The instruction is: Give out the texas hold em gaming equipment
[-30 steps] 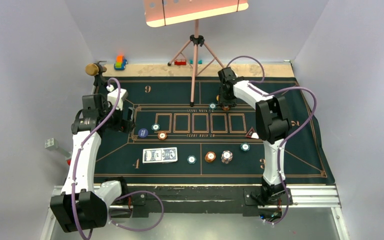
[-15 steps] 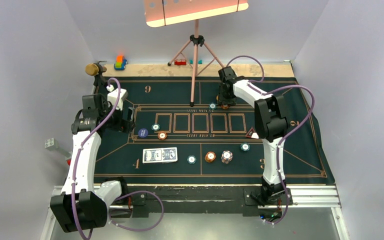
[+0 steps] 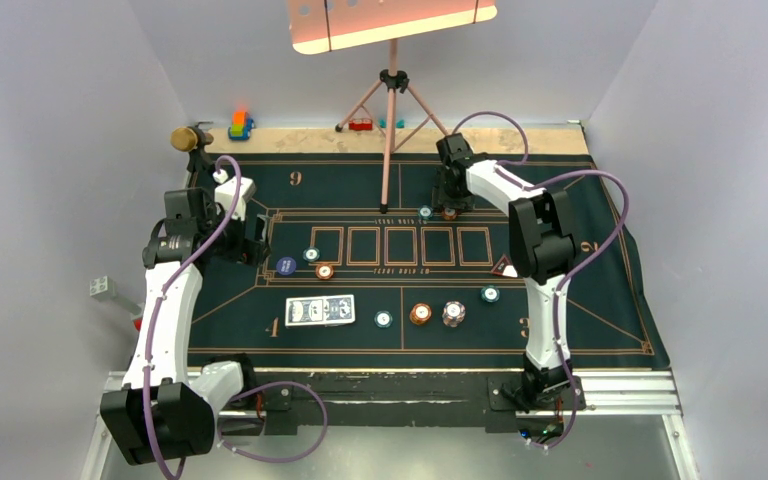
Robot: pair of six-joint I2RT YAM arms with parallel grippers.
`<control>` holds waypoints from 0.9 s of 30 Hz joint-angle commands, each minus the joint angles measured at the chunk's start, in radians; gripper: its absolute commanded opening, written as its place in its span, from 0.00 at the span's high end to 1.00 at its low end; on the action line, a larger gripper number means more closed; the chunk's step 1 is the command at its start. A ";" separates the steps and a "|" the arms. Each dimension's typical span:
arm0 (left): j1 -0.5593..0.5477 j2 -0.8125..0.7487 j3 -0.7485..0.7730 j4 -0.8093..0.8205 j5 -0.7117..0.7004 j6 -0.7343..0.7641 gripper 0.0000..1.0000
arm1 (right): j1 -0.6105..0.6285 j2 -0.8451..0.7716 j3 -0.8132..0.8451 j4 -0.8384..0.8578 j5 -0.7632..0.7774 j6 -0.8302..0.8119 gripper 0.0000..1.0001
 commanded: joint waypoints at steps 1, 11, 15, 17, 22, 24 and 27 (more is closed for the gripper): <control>0.010 -0.008 -0.006 0.033 0.002 0.002 0.00 | 0.001 -0.041 -0.012 -0.014 0.005 0.006 0.37; 0.010 -0.011 -0.007 0.033 0.005 0.002 0.00 | 0.023 -0.156 0.015 -0.059 0.068 0.001 0.29; 0.010 -0.012 -0.006 0.032 0.006 0.001 0.00 | 0.086 -0.269 -0.026 -0.077 0.105 -0.007 0.29; 0.009 -0.014 -0.006 0.031 0.007 0.001 0.00 | 0.133 -0.342 -0.073 -0.076 0.120 -0.014 0.29; 0.010 -0.018 -0.007 0.029 0.006 0.002 0.00 | 0.281 -0.485 -0.244 -0.062 0.071 -0.037 0.26; 0.010 -0.018 -0.007 0.030 0.006 0.001 0.00 | 0.347 -0.523 -0.316 -0.056 0.042 -0.041 0.23; 0.010 -0.019 -0.007 0.029 0.008 0.001 0.00 | 0.441 -0.563 -0.408 -0.045 -0.009 -0.042 0.19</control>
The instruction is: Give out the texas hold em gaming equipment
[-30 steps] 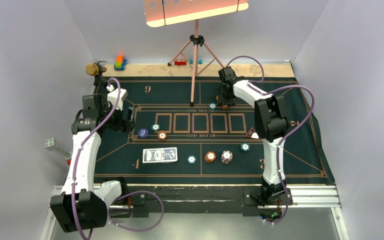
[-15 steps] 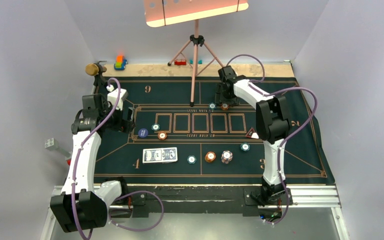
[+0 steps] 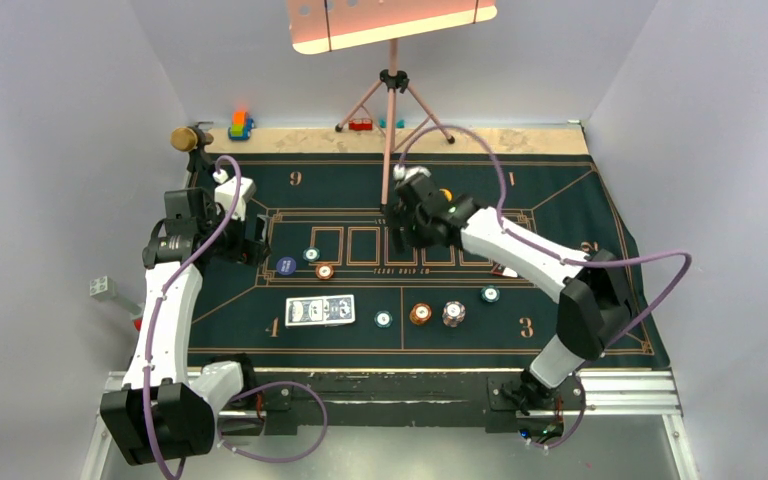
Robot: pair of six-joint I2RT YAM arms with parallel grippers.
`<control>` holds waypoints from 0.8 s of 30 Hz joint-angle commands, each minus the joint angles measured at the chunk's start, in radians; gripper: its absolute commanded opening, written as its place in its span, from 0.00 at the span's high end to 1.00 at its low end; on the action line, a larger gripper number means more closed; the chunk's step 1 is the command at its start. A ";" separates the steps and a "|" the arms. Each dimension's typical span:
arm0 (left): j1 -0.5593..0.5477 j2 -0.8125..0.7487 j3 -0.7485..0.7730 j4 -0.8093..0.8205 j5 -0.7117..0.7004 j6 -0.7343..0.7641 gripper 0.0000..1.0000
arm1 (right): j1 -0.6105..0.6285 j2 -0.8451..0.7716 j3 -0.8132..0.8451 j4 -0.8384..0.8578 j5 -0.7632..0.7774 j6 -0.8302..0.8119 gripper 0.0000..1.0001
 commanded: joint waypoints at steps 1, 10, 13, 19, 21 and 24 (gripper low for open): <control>0.010 -0.019 -0.006 0.029 0.007 0.001 0.00 | 0.110 -0.036 -0.133 -0.006 -0.081 -0.018 0.19; 0.010 -0.026 -0.009 0.027 0.009 -0.001 0.00 | 0.226 -0.059 -0.246 -0.017 -0.095 0.000 0.15; 0.010 -0.025 -0.009 0.028 0.009 -0.001 0.00 | 0.260 -0.049 -0.272 -0.025 -0.077 0.005 0.14; 0.010 -0.023 -0.009 0.028 0.009 0.001 0.00 | 0.287 -0.031 -0.318 -0.020 -0.081 0.018 0.15; 0.010 -0.022 -0.009 0.029 0.008 0.001 0.00 | 0.288 -0.023 -0.327 -0.018 -0.081 0.017 0.17; 0.010 -0.022 -0.009 0.029 0.007 -0.001 0.00 | 0.289 -0.014 -0.337 -0.019 -0.071 0.015 0.20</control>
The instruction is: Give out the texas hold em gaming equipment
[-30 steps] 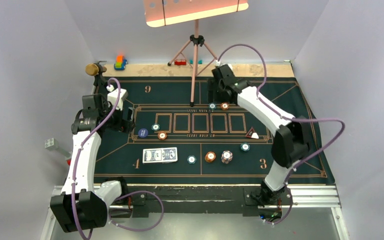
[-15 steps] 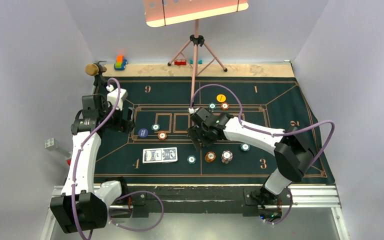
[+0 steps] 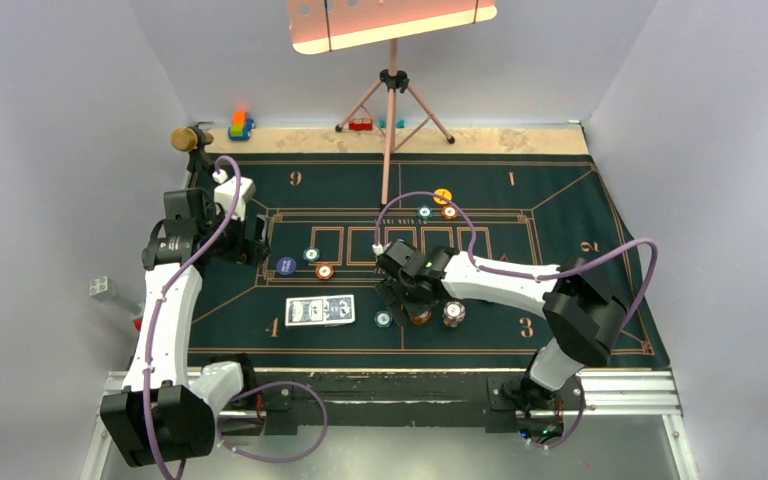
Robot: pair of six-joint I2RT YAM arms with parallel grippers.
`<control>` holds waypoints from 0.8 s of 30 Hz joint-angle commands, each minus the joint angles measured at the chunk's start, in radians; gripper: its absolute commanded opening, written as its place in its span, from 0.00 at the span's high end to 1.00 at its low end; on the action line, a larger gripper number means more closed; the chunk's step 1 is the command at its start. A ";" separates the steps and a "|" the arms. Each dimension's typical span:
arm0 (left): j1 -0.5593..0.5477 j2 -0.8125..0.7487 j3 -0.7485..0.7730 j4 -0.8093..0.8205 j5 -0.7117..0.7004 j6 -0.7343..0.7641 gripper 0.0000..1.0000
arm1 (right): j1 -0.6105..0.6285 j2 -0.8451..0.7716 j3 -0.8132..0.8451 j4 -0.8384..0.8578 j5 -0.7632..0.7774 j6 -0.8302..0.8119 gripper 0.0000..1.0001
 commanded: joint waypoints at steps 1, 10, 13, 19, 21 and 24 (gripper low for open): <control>0.010 -0.014 -0.008 0.029 0.008 0.000 0.00 | 0.001 0.005 -0.011 0.003 0.029 0.010 0.20; 0.010 -0.012 -0.007 0.031 0.003 0.001 0.00 | 0.002 0.041 -0.017 0.005 0.036 -0.005 0.26; 0.010 -0.012 -0.007 0.031 0.003 0.002 0.00 | 0.001 0.051 -0.020 0.007 0.016 -0.019 0.27; 0.010 -0.011 -0.007 0.032 0.002 0.001 0.00 | 0.001 0.059 -0.017 0.002 0.018 -0.028 0.30; 0.010 -0.010 -0.008 0.032 0.002 0.000 0.00 | 0.002 0.058 -0.012 0.004 0.017 -0.028 0.34; 0.009 -0.010 -0.008 0.031 0.000 0.002 0.00 | 0.001 0.059 -0.004 0.004 0.016 -0.027 0.40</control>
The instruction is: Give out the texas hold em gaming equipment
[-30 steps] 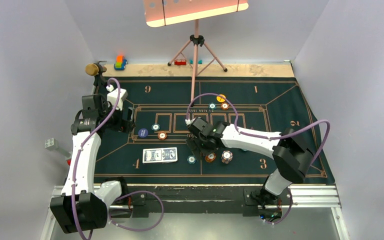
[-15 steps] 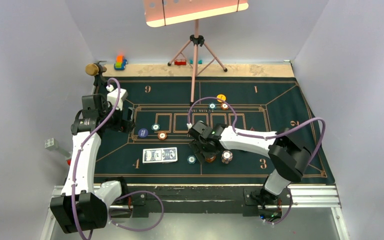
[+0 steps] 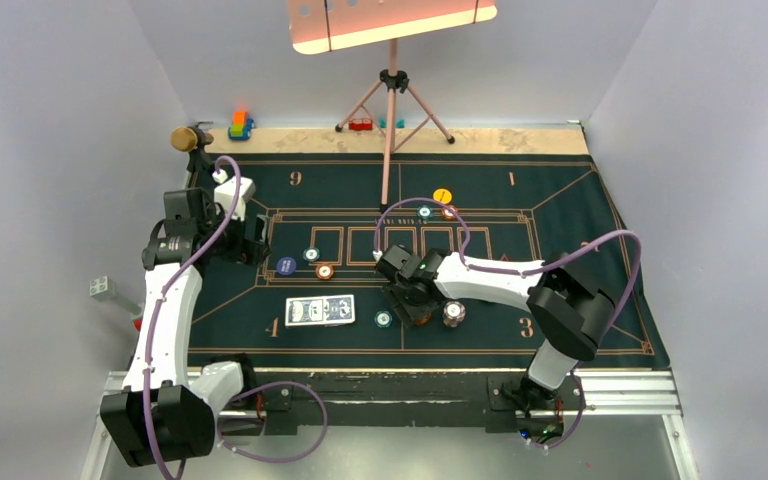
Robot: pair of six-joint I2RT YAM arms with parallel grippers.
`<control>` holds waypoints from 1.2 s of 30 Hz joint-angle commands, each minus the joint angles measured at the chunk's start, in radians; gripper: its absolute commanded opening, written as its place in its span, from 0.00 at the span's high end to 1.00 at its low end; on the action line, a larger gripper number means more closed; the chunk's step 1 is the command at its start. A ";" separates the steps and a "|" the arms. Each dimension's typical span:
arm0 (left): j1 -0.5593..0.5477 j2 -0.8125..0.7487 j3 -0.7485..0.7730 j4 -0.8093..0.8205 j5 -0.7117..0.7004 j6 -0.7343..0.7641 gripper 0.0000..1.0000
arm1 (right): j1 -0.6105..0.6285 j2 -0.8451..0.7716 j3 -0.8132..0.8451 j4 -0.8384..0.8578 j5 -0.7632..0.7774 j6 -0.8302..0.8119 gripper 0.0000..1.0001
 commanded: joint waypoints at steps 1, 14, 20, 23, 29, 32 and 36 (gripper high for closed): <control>0.010 -0.010 -0.008 0.031 0.000 0.002 0.00 | 0.001 -0.003 0.015 0.003 -0.001 -0.012 0.43; 0.010 -0.012 -0.008 0.032 0.004 0.002 0.00 | 0.002 -0.036 0.058 -0.036 0.003 -0.016 0.61; 0.010 -0.013 -0.009 0.030 0.006 0.001 0.00 | 0.001 -0.070 0.092 -0.063 0.011 -0.018 0.63; 0.010 -0.014 -0.008 0.030 0.006 0.000 0.00 | 0.002 -0.077 0.111 -0.079 0.018 -0.019 0.64; 0.010 -0.014 -0.009 0.030 0.007 0.000 0.00 | -0.001 -0.073 0.136 -0.095 0.036 -0.019 0.66; 0.010 -0.016 -0.009 0.029 0.006 0.001 0.00 | -0.010 -0.070 0.146 -0.103 0.042 -0.017 0.70; 0.010 -0.018 -0.009 0.028 0.006 0.002 0.00 | -0.062 -0.100 0.155 -0.113 0.052 -0.003 0.81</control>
